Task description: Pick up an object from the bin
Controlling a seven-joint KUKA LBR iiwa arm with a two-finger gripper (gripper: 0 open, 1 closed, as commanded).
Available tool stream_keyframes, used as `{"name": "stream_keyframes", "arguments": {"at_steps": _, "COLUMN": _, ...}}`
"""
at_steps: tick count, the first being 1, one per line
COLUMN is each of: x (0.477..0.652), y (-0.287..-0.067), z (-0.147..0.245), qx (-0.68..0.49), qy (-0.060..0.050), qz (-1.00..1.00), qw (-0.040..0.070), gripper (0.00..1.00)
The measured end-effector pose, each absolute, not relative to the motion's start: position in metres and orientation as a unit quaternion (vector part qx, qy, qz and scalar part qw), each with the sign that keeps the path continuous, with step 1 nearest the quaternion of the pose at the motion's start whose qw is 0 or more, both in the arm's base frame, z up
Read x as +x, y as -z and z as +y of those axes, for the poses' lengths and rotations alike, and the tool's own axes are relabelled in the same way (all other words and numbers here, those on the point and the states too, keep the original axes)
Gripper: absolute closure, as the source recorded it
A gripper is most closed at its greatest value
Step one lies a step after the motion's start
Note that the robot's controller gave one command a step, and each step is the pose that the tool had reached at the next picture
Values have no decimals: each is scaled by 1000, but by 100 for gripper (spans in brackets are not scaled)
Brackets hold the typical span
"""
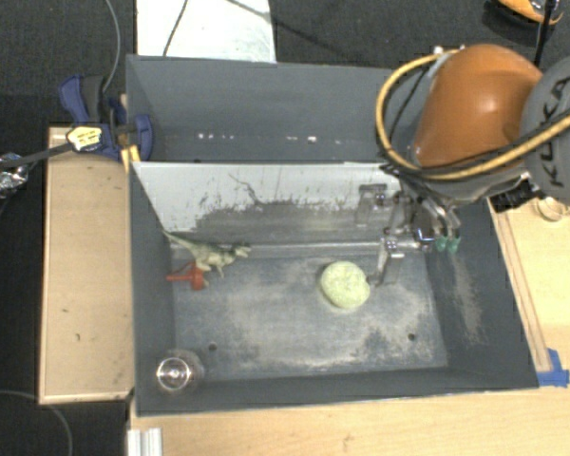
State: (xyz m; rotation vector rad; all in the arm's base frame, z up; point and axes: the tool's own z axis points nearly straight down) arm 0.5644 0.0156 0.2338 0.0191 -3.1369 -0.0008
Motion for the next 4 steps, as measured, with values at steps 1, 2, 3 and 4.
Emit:
{"name": "stream_keyframes", "arguments": {"at_steps": 1, "x": 566, "y": -238, "z": 16, "qx": 6, "qy": 0, "qz": -1000, "qw": -2, "gripper": 0}}
{"name": "stream_keyframes", "arguments": {"at_steps": 2, "x": 572, "y": -222, "z": 6, "qx": 35, "qy": 0, "qz": -999, "qw": -5, "gripper": 0}}
{"name": "stream_keyframes", "arguments": {"at_steps": 3, "x": 566, "y": -176, "z": -16, "qx": 54, "qy": 0, "qz": -999, "qw": -2, "gripper": 0}}
{"name": "stream_keyframes", "arguments": {"at_steps": 4, "x": 573, "y": -150, "z": -21, "qx": -73, "qy": 1, "qz": -997, "qw": -2, "gripper": 0}}
